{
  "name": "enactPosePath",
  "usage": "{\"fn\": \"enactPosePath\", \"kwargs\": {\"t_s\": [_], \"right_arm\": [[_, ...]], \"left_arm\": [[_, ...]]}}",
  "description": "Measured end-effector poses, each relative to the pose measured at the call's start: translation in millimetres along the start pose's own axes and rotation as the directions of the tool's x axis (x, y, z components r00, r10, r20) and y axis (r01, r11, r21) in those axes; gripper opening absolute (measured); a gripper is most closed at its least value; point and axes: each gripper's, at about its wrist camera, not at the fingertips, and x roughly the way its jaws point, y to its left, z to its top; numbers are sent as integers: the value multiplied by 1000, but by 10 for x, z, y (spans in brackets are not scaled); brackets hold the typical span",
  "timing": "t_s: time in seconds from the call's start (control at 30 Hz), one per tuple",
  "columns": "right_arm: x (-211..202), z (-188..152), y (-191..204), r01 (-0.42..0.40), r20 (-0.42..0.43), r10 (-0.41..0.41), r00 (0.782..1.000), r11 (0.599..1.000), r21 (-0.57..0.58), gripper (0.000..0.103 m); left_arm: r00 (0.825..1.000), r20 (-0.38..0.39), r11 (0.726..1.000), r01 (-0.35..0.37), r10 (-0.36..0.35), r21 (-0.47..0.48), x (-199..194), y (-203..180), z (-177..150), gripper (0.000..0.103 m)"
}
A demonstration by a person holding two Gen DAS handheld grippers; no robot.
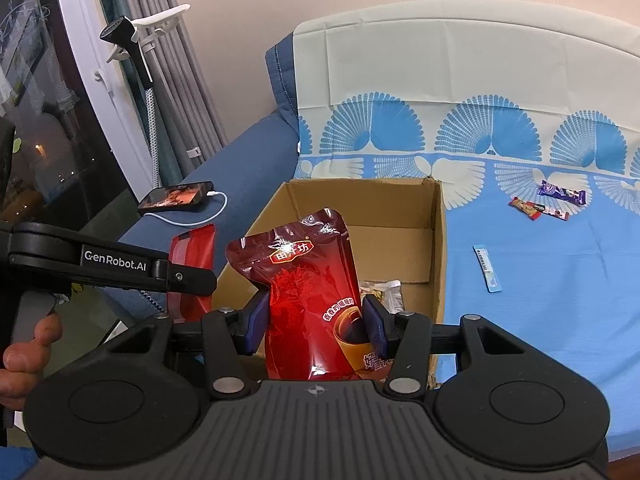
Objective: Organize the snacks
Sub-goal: 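Carry the red packet and red coffee pouch over the box with both tools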
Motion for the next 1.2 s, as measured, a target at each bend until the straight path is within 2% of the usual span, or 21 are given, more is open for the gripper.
{"fn": "enactPosePath", "kwargs": {"t_s": [0.63, 0.93, 1.2], "right_arm": [[403, 156, -195, 21, -33, -20, 999, 1000, 23, 53], [796, 269, -309, 19, -55, -16, 998, 999, 45, 53], [1227, 302, -433, 27, -109, -19, 994, 997, 77, 53]], "left_arm": [[1000, -10, 1000, -23, 23, -12, 356, 83, 290, 45], [997, -66, 999, -40, 40, -1, 808, 134, 434, 45], [991, -120, 998, -58, 57, -7, 1289, 176, 547, 46]]}}
